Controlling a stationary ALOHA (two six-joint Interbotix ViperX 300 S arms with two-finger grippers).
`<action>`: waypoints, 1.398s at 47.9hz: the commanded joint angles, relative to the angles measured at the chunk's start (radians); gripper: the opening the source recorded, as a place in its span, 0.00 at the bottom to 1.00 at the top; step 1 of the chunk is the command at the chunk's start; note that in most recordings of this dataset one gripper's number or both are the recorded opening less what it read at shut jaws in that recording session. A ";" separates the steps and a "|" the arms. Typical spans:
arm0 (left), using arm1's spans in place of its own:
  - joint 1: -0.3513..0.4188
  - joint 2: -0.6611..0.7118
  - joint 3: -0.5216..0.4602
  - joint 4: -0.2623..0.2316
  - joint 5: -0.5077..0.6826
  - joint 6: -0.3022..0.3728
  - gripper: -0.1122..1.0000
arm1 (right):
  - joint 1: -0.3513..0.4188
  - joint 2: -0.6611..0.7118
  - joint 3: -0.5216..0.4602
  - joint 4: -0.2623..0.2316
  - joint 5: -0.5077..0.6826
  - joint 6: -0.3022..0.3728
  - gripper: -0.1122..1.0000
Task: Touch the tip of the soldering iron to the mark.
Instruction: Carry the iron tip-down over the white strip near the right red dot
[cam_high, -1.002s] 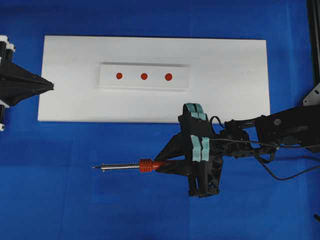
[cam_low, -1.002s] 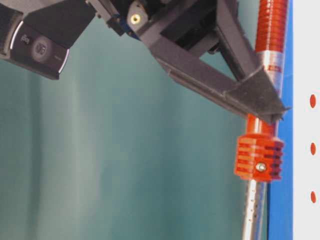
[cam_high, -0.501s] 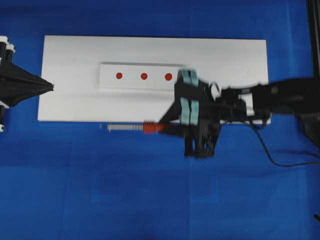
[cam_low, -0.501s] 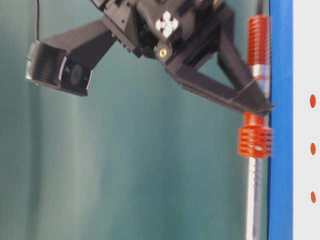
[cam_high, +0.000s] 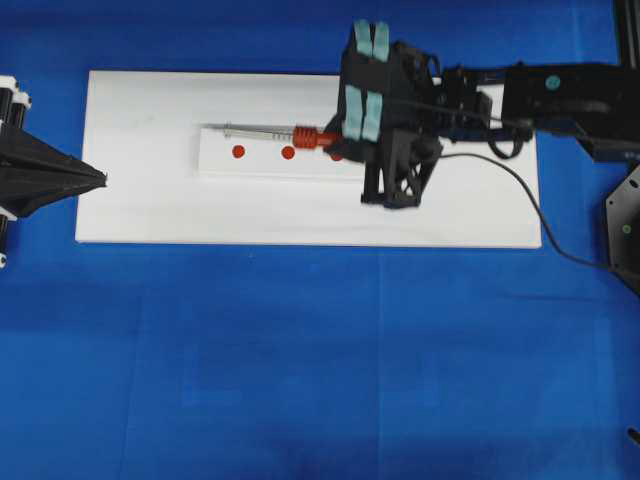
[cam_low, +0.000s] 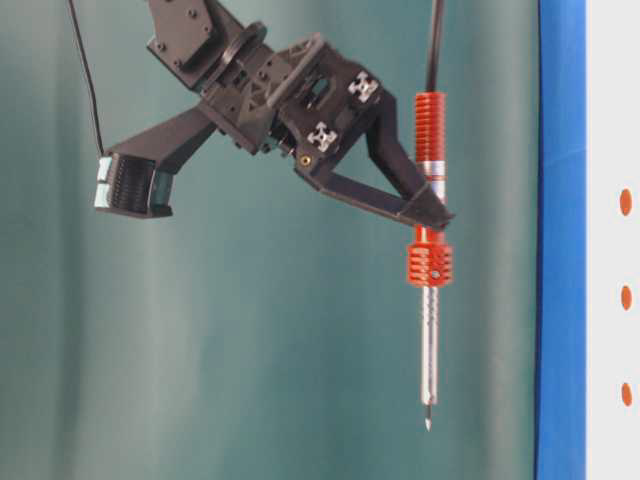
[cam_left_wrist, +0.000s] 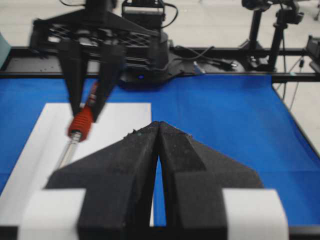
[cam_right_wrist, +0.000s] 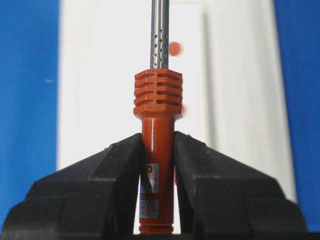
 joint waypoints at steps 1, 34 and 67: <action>-0.005 0.008 -0.011 0.003 -0.009 0.002 0.10 | -0.015 -0.031 -0.040 -0.018 0.020 -0.002 0.16; -0.005 0.006 -0.011 0.003 -0.012 0.002 0.10 | -0.026 -0.031 -0.057 -0.041 0.245 0.003 0.16; -0.005 0.009 -0.011 0.002 -0.021 0.002 0.10 | -0.026 -0.029 -0.067 -0.060 0.287 0.009 0.16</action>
